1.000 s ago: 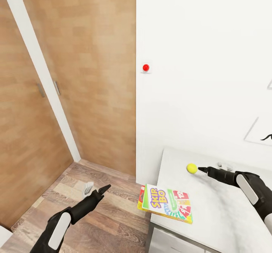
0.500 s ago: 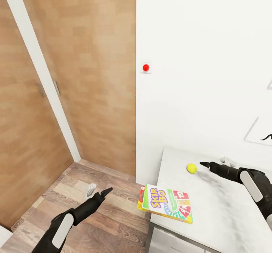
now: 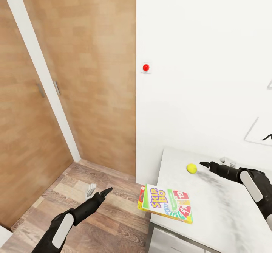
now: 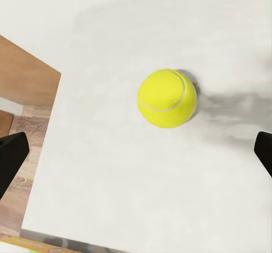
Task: Put all the toys in the child's room - the three board games (two on the bed and one on the table), the two jigsaw puzzles on the table, and the tennis ball on the table - inside the toy box on the table in the child's room.
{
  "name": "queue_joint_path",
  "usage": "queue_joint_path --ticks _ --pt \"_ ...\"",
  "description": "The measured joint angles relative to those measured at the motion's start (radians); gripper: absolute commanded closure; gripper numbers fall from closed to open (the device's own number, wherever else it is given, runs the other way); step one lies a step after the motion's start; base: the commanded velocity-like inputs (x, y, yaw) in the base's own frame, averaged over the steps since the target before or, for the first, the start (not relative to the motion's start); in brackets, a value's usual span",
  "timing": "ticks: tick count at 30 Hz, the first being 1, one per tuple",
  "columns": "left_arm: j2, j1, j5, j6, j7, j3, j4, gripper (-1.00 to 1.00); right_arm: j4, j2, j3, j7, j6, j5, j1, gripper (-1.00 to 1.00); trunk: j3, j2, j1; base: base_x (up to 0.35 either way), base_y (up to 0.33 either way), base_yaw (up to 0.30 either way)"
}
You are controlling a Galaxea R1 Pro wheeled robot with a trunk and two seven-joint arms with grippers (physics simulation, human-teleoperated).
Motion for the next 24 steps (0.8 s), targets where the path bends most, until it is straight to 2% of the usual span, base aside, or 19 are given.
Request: queue_joint_path --ticks 24 --pt "0.0 0.0 0.0 0.0 0.0 0.0 0.0 -1.0 0.0 0.0 0.0 0.0 0.0 0.0 0.0 -1.0 0.0 0.0 0.0 0.0 0.0 0.0"
